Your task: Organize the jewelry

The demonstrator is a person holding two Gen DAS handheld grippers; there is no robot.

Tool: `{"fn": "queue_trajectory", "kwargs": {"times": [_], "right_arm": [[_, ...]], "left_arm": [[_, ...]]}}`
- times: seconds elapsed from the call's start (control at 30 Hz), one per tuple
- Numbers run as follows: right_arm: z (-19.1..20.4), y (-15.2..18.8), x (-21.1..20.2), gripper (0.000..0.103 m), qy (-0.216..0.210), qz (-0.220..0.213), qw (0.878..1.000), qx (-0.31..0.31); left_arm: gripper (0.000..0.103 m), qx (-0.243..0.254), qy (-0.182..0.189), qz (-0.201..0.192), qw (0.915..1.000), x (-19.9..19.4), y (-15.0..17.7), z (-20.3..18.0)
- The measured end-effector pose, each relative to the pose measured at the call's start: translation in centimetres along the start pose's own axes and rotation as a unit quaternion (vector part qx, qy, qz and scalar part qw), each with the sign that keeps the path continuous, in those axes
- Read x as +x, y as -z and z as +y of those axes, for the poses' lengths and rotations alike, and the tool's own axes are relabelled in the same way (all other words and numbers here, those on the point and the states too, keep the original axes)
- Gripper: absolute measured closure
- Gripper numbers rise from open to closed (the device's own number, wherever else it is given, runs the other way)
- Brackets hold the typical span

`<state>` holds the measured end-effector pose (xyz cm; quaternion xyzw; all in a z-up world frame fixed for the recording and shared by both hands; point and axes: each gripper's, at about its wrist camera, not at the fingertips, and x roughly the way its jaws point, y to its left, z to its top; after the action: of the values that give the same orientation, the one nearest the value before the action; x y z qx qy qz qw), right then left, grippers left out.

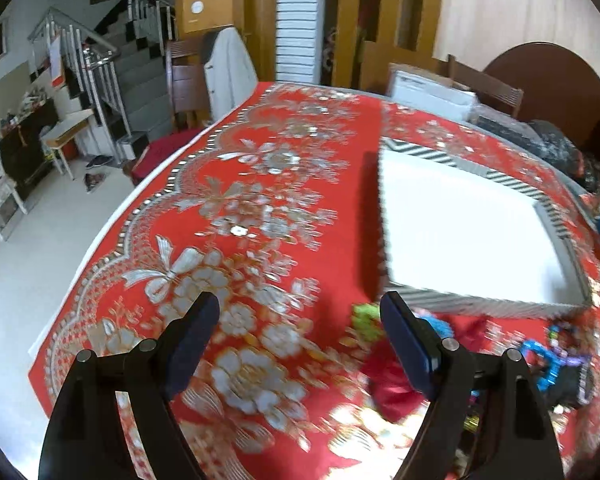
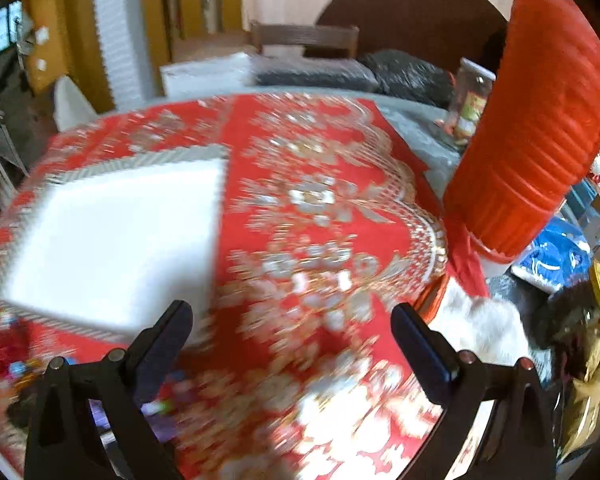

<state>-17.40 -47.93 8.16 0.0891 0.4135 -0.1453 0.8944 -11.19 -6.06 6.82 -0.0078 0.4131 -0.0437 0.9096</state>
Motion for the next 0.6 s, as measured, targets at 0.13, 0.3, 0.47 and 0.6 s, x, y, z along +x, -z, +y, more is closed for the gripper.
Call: {"fn": "queue_trajectory", "kwargs": {"times": [0.13, 0.3, 0.47, 0.6], "right_arm": [[2.6, 2.0, -2.7, 0.001, -0.052, -0.018, 0.998, 0.017], [6.1, 4.2, -4.1, 0.001, -0.064, -0.032, 0.997, -0.006], [8.3, 5.0, -5.5, 0.001, -0.045, -0.054, 0.996, -0.048], [8.3, 5.2, -5.9, 0.001, -0.052, -0.060, 0.996, -0.048]], "left_arm": [[0.034, 0.018, 0.013, 0.000, 0.9998, -1.4, 0.5, -1.9], [0.034, 0.033, 0.023, -0.001, 0.9992, -2.8, 1.8, -3.8], [0.034, 0.043, 0.029, -0.007, 0.9986, -3.7, 2.3, -5.1], [0.034, 0.055, 0.028, -0.015, 0.9980, -4.2, 2.6, -5.8]]}}
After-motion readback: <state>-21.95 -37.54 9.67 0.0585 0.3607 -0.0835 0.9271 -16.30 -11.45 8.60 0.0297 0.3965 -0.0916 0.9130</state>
